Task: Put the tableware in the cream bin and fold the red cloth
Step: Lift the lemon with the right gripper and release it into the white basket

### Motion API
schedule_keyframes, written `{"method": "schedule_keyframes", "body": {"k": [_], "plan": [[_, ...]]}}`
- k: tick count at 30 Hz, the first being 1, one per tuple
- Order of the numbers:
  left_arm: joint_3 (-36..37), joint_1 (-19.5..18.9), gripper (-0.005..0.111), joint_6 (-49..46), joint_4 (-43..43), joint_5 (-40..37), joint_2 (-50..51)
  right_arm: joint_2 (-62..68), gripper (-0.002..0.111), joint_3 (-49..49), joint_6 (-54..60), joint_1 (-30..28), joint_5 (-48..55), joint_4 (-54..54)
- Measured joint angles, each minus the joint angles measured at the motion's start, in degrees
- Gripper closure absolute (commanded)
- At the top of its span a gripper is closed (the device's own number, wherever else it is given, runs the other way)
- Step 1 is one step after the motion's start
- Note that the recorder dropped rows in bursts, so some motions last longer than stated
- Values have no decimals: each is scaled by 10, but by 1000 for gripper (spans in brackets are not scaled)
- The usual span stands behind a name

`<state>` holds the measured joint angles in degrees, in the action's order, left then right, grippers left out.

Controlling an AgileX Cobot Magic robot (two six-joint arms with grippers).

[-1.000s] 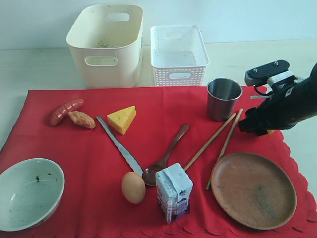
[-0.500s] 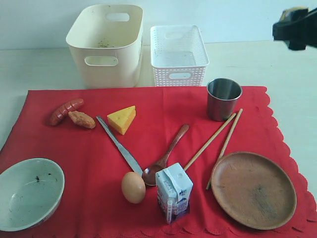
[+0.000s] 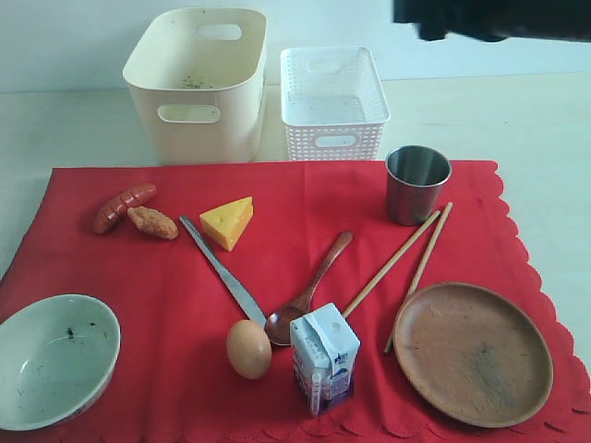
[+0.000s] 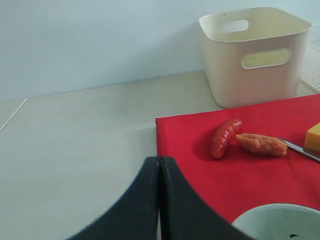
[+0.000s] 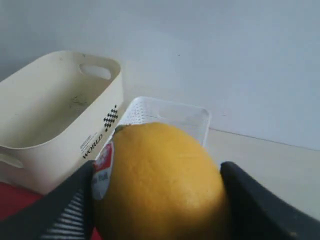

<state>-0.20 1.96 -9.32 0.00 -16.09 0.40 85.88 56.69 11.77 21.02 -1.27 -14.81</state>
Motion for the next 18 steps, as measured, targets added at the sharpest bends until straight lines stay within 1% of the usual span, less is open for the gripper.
{"method": "schedule_keyframes", "body": {"k": [3, 11, 12, 14, 18], "plan": [[0, 0, 107, 0, 0, 0, 0, 87, 108, 61, 12, 14, -17, 1], [0, 0, 107, 0, 0, 0, 0, 272, 107, 203, 18, 16, -40, 1], [0, 0, 107, 0, 0, 0, 0, 294, 105, 224, 18, 16, -42, 1], [0, 0, 107, 0, 0, 0, 0, 330, 98, 252, 18, 16, -42, 1], [0, 0, 107, 0, 0, 0, 0, 392, 79, 296, 18, 16, -42, 1]]}}
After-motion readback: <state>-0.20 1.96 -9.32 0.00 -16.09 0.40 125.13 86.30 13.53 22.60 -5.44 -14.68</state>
